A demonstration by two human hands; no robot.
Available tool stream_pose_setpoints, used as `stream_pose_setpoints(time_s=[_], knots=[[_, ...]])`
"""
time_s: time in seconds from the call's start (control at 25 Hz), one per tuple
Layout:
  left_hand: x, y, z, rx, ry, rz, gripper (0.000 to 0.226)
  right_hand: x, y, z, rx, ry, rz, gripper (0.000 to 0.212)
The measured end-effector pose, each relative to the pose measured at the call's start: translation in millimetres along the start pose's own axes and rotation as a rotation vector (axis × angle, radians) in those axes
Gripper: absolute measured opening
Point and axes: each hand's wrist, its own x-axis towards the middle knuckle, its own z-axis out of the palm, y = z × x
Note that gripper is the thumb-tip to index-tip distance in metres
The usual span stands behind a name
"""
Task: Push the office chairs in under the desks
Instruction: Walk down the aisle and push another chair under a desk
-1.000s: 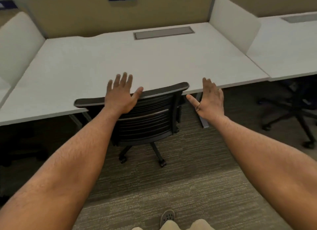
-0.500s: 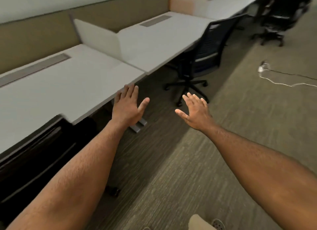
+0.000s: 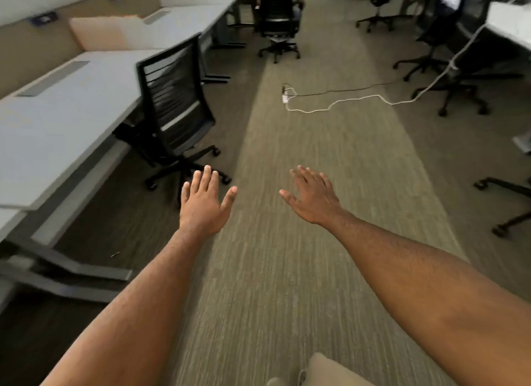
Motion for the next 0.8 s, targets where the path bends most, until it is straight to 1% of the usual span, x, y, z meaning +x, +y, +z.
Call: stream_pose_setpoints(time_s=[0.2, 0.44, 0.52, 0.64, 0.72, 0.8], knots=[[72.4, 75.2, 30.3, 0.0, -0.072, 0.084, 0.081, 22.2, 91.9, -26.3, -0.007, 0.007, 0.109, 0.076], [170.6, 119.6, 68.1, 0.0, -0.134, 0.147, 0.08, 80.7, 167.3, -24.6, -0.012, -0.015, 0.214, 0.077], [214.6, 128.0, 81.5, -0.008, -0.147, 0.162, 0.08, 116.7, 189.8, -26.0, -0.013, -0.015, 0.237, 0.077], [291.3, 136.2, 101.9, -0.016, -0.161, 0.164, 0.081, 194.6, 220.5, -30.7, -0.038, -0.02, 0.25, 0.079], [342.0, 139.0, 106.6, 0.001, -0.177, 0.17, 0.082, 246.9, 233.9, -37.1, -0.054, -0.035, 0.245, 0.079], [396.6, 138.8, 105.6, 0.0, -0.157, 0.16, 0.081, 302.6, 242.1, -45.2, -0.064, -0.032, 0.228, 0.079]])
